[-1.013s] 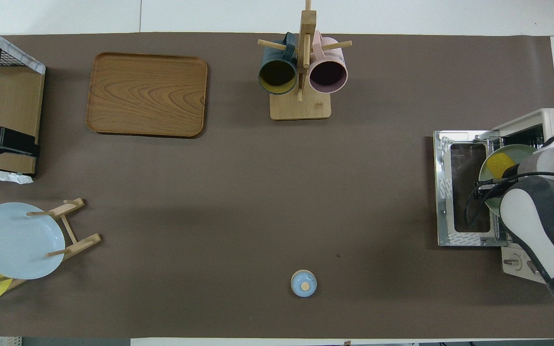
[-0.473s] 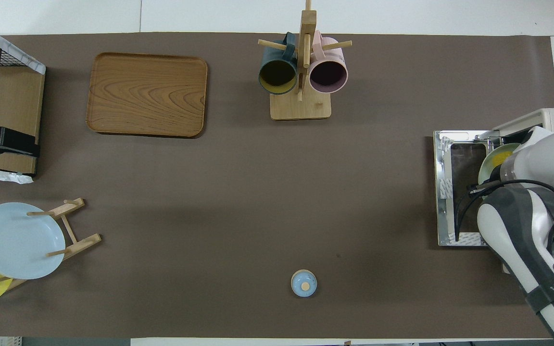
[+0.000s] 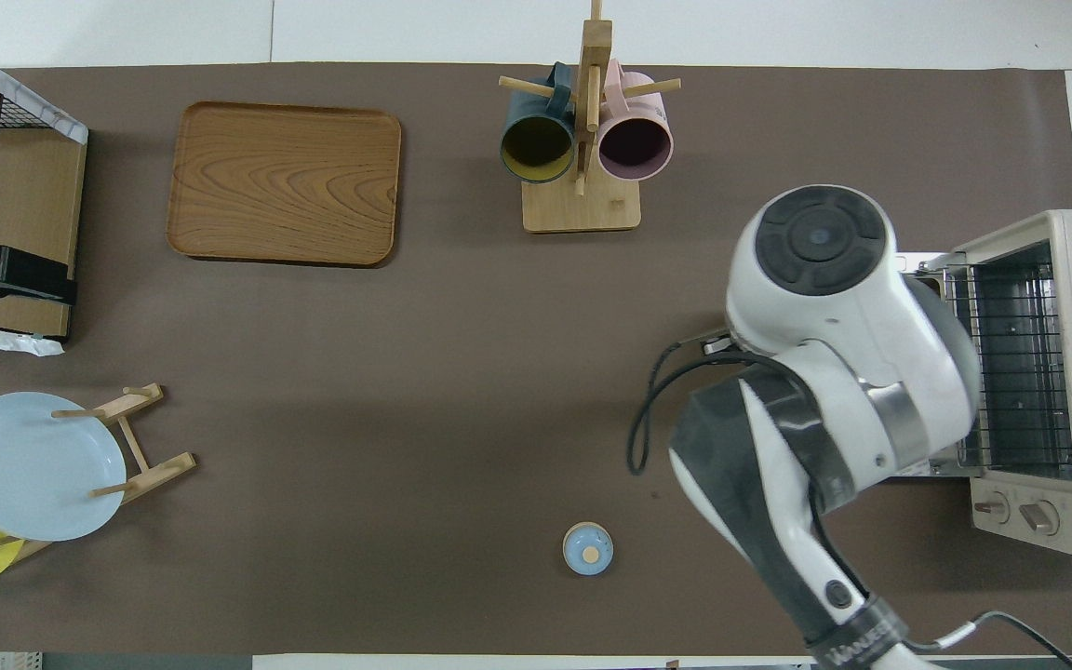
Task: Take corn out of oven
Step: 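Pull the corn out and carry it toward the green plate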
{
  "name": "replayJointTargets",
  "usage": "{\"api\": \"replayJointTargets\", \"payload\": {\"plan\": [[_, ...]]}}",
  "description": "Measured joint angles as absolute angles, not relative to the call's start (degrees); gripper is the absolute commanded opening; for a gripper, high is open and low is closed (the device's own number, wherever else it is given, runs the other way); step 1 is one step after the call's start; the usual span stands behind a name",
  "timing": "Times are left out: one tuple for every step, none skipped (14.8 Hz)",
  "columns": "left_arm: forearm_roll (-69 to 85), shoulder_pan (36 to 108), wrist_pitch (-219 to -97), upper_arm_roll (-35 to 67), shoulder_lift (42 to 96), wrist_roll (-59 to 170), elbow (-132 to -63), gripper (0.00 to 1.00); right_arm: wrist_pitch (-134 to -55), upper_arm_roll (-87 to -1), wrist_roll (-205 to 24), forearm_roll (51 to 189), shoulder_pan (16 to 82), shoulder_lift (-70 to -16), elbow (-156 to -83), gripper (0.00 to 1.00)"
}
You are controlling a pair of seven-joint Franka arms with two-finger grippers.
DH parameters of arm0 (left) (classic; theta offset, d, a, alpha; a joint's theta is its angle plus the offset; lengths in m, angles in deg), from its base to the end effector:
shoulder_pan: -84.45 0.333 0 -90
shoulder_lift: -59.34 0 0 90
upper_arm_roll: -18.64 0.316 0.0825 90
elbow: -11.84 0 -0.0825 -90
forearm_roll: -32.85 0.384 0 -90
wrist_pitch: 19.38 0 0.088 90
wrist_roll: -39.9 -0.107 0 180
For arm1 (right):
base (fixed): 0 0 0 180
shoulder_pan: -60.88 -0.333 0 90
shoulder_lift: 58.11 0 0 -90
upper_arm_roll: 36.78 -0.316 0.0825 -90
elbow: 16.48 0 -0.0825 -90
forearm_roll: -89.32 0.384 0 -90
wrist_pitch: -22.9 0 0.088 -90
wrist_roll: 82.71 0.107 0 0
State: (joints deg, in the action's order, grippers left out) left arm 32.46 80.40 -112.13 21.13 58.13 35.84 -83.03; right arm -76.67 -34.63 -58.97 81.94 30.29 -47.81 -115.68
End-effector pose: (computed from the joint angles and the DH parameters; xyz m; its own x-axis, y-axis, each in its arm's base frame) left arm 0.5504 -0.0154 0.6001 0.9951 -0.0976 -0.0153 -0.0975 -0.9952 0.0088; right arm 0.5288 0.2745 0.4590 0.9888 0.1035 -0.1076 0.1224 -0.9747 0.1869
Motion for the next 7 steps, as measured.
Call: {"api": "replayJointTargets", "payload": {"plan": [[32.46, 80.39, -112.13, 21.13, 58.13, 35.84, -83.03, 1.00, -76.64, -34.70, -55.28, 83.16, 28.16, -45.12, -113.14, 0.00], [32.46, 80.39, -112.13, 21.12, 58.13, 35.84, -83.03, 1.00, -76.74, -34.72, -50.54, 83.88, 25.60, -41.98, -110.92, 0.00], [32.46, 80.38, -112.13, 21.10, 58.13, 35.84, -83.03, 1.00, -77.35, -34.76, -45.29, 84.10, 22.94, -38.56, -108.68, 0.00], [32.46, 80.38, -112.13, 21.10, 58.13, 35.84, -83.03, 1.00, -78.87, -34.82, -40.74, 84.35, 20.53, -35.05, -106.32, 0.00], [32.46, 80.39, -112.13, 21.11, 58.13, 35.84, -83.03, 1.00, -81.41, -34.99, -37.80, 84.97, 18.72, -31.91, -104.45, 0.00], [32.46, 80.39, -112.13, 21.12, 58.13, 35.84, -83.03, 1.00, -84.23, -35.28, -36.41, 85.77, 17.71, -29.63, -103.52, 0.00], [32.46, 80.39, -112.13, 21.12, 58.13, 35.84, -83.03, 1.00, -86.54, -35.52, -35.83, 86.17, 17.33, -28.18, -103.39, 0.00]]}}
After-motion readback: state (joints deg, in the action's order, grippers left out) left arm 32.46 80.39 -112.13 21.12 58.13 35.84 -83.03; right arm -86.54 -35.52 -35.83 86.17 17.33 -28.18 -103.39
